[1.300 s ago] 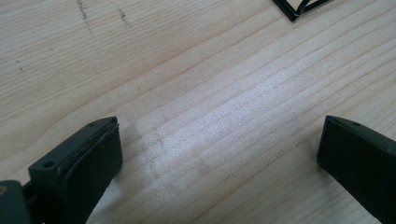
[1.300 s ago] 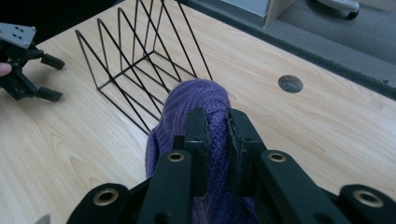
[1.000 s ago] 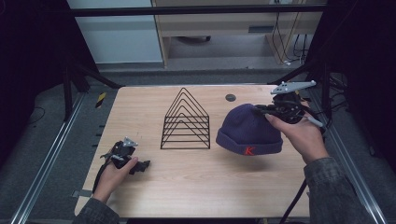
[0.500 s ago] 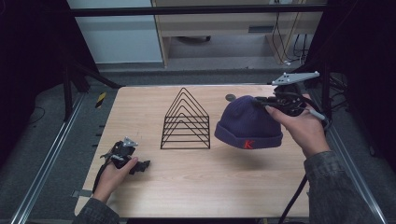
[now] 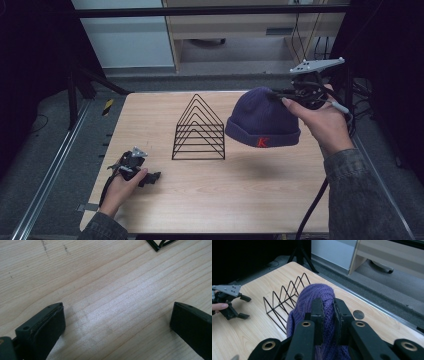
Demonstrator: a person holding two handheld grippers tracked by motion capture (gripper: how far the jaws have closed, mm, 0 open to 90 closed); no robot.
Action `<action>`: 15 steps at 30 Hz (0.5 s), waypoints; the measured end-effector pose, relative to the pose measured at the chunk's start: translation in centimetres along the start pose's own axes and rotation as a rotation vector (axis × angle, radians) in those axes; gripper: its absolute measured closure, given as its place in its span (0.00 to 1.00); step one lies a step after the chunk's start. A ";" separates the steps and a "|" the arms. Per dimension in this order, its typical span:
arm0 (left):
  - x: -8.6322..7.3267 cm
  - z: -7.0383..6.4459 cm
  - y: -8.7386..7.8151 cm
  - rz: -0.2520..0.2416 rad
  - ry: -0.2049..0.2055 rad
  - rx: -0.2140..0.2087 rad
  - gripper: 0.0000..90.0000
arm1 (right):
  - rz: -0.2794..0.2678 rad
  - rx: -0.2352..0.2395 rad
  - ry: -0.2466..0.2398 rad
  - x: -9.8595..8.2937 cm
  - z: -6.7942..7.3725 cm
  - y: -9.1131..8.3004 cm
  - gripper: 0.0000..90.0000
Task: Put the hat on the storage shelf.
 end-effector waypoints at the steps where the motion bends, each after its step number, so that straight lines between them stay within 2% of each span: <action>1: 0.0 0.0 0.0 0.000 0.000 0.000 0.00 | -0.003 -0.001 -0.004 0.5 0.1 0.0 0.89; 7: 0.0 0.0 0.0 -0.001 0.001 -0.001 0.00 | -0.014 -0.001 -0.025 2.2 0.4 0.0 0.89; 15: 0.0 0.0 0.0 0.001 0.009 -0.008 0.00 | -0.027 0.014 -0.046 3.3 1.0 0.2 0.89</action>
Point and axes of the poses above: each handheld gripper's, and its own axes: y roughly forward along the jaws, x roughly out of its top, z roughly to its left, the point moved 3 cm from there along y, roughly forward along the jaws, and after that the axes turned 15 degrees about x, right-handed, at the moved point
